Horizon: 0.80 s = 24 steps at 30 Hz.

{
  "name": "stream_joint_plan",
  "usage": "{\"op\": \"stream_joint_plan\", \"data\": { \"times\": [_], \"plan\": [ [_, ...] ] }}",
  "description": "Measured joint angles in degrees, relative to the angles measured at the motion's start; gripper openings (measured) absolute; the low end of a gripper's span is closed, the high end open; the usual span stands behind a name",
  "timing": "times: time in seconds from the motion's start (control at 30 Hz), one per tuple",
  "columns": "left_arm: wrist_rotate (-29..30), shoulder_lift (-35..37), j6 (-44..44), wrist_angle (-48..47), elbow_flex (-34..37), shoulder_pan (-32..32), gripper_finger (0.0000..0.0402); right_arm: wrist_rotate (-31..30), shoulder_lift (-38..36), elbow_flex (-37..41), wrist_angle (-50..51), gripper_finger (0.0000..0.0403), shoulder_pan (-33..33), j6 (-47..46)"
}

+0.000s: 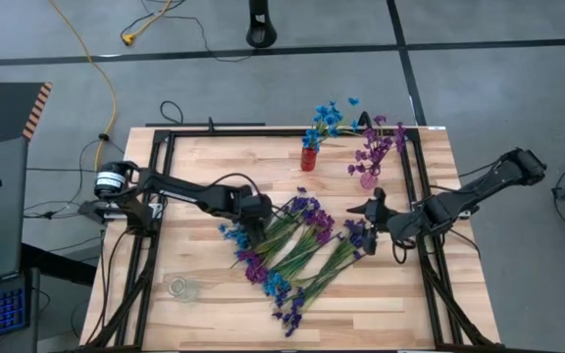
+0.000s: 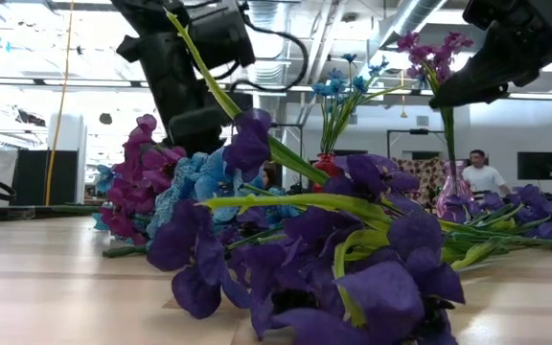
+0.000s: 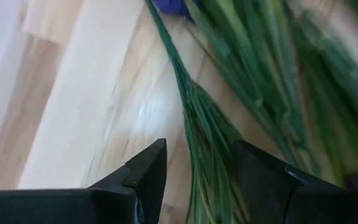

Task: Sort flowers into vase by color
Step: Put the top blue flowers into the red vase

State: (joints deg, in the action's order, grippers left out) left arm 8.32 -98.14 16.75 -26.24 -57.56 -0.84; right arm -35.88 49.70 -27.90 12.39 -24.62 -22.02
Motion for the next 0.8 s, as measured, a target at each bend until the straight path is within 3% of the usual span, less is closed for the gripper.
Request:
{"op": "stream_joint_plan", "data": {
  "times": [0.27, 0.8],
  "plan": [
    [2.31, -2.33, -0.26, -1.11, 0.02, 0.0, 0.016, -0.04, 3.8, 0.0, -2.19, 0.023, 0.02, 0.0],
    [6.05, -2.33, -6.68, -3.39, 0.31, -1.53, 0.0045, -0.07, 6.68, -0.02, -4.04, 0.023, 0.02, 0.02]
  ]
}}
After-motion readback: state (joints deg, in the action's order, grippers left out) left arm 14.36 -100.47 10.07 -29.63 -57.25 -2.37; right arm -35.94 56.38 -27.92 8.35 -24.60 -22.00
